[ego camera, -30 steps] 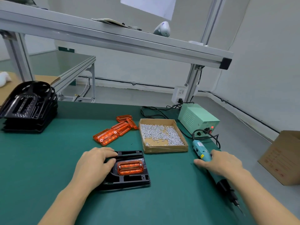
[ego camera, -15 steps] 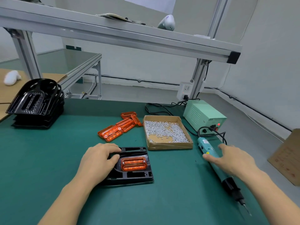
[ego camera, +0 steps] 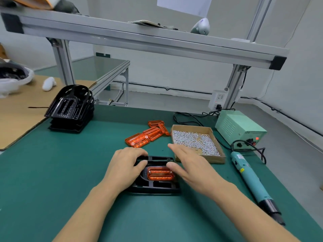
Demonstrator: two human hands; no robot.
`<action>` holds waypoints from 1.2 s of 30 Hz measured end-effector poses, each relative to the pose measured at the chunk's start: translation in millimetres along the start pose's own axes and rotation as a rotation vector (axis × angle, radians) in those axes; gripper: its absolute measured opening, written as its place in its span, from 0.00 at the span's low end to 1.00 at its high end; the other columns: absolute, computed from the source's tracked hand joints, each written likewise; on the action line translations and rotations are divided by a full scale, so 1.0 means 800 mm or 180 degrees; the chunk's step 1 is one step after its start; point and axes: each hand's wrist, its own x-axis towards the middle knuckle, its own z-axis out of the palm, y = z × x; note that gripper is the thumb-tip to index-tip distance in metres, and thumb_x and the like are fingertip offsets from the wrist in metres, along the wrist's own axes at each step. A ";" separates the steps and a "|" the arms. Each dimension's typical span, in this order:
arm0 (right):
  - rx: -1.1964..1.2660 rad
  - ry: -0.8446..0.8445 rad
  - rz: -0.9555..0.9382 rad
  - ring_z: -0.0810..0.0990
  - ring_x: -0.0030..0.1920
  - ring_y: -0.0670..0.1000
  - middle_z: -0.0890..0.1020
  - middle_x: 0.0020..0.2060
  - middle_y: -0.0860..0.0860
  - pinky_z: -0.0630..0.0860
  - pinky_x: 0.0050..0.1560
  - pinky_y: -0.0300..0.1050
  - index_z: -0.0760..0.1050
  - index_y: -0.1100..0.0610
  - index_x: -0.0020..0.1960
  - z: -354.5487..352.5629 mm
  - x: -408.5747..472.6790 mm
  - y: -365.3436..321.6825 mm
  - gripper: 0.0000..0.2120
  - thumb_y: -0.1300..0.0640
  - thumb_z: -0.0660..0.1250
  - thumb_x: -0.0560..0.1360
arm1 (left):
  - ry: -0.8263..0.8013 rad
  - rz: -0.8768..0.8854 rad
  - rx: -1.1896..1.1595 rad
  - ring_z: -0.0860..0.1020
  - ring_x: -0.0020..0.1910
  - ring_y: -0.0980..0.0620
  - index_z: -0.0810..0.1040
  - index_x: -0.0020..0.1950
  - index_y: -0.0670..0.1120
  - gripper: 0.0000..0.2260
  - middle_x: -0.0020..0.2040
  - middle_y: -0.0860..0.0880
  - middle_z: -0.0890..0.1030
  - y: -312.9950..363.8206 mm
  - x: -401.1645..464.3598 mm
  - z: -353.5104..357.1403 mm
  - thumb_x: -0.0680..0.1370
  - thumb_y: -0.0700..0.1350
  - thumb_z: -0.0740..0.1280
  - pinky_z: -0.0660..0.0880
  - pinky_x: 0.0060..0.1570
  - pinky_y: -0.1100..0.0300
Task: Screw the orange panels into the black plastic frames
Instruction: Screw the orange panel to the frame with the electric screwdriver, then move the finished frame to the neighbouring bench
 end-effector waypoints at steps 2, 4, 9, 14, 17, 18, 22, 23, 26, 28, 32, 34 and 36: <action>0.0061 -0.0128 -0.0068 0.59 0.74 0.47 0.63 0.75 0.48 0.56 0.71 0.40 0.56 0.53 0.77 0.016 0.013 -0.007 0.27 0.43 0.54 0.82 | 0.0135 0.0138 0.0011 0.73 0.62 0.55 0.79 0.59 0.51 0.11 0.58 0.57 0.79 0.000 -0.003 -0.005 0.77 0.47 0.67 0.64 0.65 0.54; 0.0098 -0.0235 -0.0133 0.59 0.74 0.47 0.62 0.75 0.49 0.55 0.70 0.38 0.56 0.54 0.78 0.029 0.023 -0.012 0.27 0.44 0.53 0.82 | 0.0297 0.0200 -0.0016 0.71 0.65 0.57 0.79 0.60 0.51 0.12 0.60 0.57 0.78 -0.003 -0.010 -0.010 0.77 0.48 0.67 0.60 0.67 0.57; 0.0138 -0.0371 -0.0248 0.58 0.75 0.47 0.62 0.76 0.49 0.55 0.72 0.39 0.56 0.54 0.78 0.047 0.038 -0.012 0.25 0.47 0.52 0.83 | 0.0339 0.0110 -0.0325 0.58 0.68 0.69 0.73 0.65 0.58 0.23 0.66 0.65 0.68 -0.012 -0.047 -0.027 0.72 0.62 0.63 0.50 0.70 0.63; 0.0137 -0.0341 -0.0313 0.61 0.74 0.47 0.64 0.75 0.48 0.57 0.72 0.39 0.57 0.53 0.77 0.057 0.047 -0.009 0.24 0.47 0.52 0.83 | -0.0033 -0.0056 -0.0173 0.41 0.68 0.75 0.55 0.70 0.67 0.39 0.69 0.71 0.51 -0.013 -0.077 -0.026 0.61 0.71 0.62 0.38 0.71 0.64; 0.0083 -0.0330 -0.0356 0.61 0.73 0.46 0.65 0.74 0.47 0.56 0.71 0.37 0.59 0.52 0.77 0.061 0.052 -0.008 0.23 0.47 0.52 0.83 | -0.0097 -0.0069 0.0034 0.42 0.72 0.68 0.54 0.75 0.62 0.41 0.71 0.69 0.48 -0.015 -0.079 -0.019 0.65 0.67 0.67 0.34 0.71 0.63; 0.0053 -0.0331 -0.0360 0.62 0.73 0.46 0.65 0.74 0.46 0.56 0.71 0.37 0.59 0.52 0.77 0.063 0.053 -0.008 0.23 0.48 0.52 0.83 | -0.0073 -0.0064 0.0087 0.43 0.73 0.67 0.54 0.75 0.61 0.40 0.71 0.69 0.48 -0.016 -0.078 -0.016 0.67 0.66 0.67 0.34 0.70 0.63; -0.0068 -0.0280 -0.0279 0.64 0.72 0.45 0.66 0.73 0.44 0.60 0.69 0.38 0.60 0.50 0.76 0.065 0.054 -0.009 0.22 0.49 0.53 0.83 | -0.0064 -0.0100 0.0150 0.44 0.73 0.65 0.55 0.75 0.61 0.36 0.74 0.66 0.51 -0.021 -0.076 -0.012 0.70 0.65 0.66 0.35 0.71 0.61; -0.0115 -0.0263 -0.0239 0.65 0.72 0.45 0.67 0.73 0.44 0.61 0.68 0.38 0.60 0.49 0.76 0.064 0.054 -0.011 0.22 0.49 0.53 0.83 | -0.0082 -0.0127 0.0112 0.44 0.73 0.65 0.56 0.75 0.61 0.36 0.74 0.65 0.51 -0.022 -0.075 -0.012 0.71 0.65 0.66 0.36 0.72 0.61; -0.0267 -0.0183 -0.0089 0.67 0.70 0.45 0.69 0.71 0.43 0.65 0.65 0.39 0.60 0.48 0.76 0.061 0.055 -0.016 0.22 0.49 0.54 0.83 | -0.0052 -0.0302 -0.0043 0.46 0.74 0.64 0.56 0.74 0.62 0.34 0.74 0.65 0.52 -0.029 -0.076 -0.018 0.71 0.62 0.68 0.38 0.72 0.60; -0.0364 -0.0156 0.0008 0.70 0.68 0.46 0.72 0.68 0.44 0.67 0.62 0.40 0.62 0.48 0.75 0.059 0.055 -0.019 0.21 0.48 0.54 0.83 | 0.0064 -0.0484 -0.0015 0.47 0.74 0.63 0.56 0.74 0.61 0.34 0.75 0.63 0.53 -0.034 -0.077 -0.022 0.72 0.60 0.68 0.41 0.73 0.60; -0.0290 -0.0026 0.0210 0.74 0.63 0.46 0.77 0.62 0.43 0.70 0.58 0.42 0.66 0.47 0.72 0.057 0.051 -0.027 0.21 0.44 0.57 0.81 | 0.0470 -0.1054 0.0216 0.55 0.73 0.59 0.59 0.73 0.56 0.29 0.74 0.60 0.60 -0.035 -0.079 -0.028 0.75 0.59 0.66 0.48 0.70 0.62; -0.0059 0.0021 0.0318 0.72 0.64 0.46 0.76 0.62 0.43 0.69 0.59 0.41 0.67 0.47 0.72 0.060 0.049 -0.029 0.22 0.43 0.59 0.80 | 0.0638 -0.1262 0.0251 0.62 0.69 0.59 0.63 0.67 0.55 0.22 0.67 0.60 0.67 -0.030 -0.082 -0.030 0.76 0.58 0.65 0.53 0.67 0.63; 0.0464 -0.0016 0.0354 0.68 0.67 0.45 0.73 0.66 0.44 0.64 0.65 0.39 0.66 0.48 0.74 0.065 0.045 -0.030 0.22 0.48 0.61 0.80 | 0.0689 -0.1297 0.0155 0.66 0.64 0.60 0.65 0.60 0.56 0.16 0.58 0.62 0.69 -0.023 -0.089 -0.031 0.77 0.59 0.63 0.55 0.64 0.64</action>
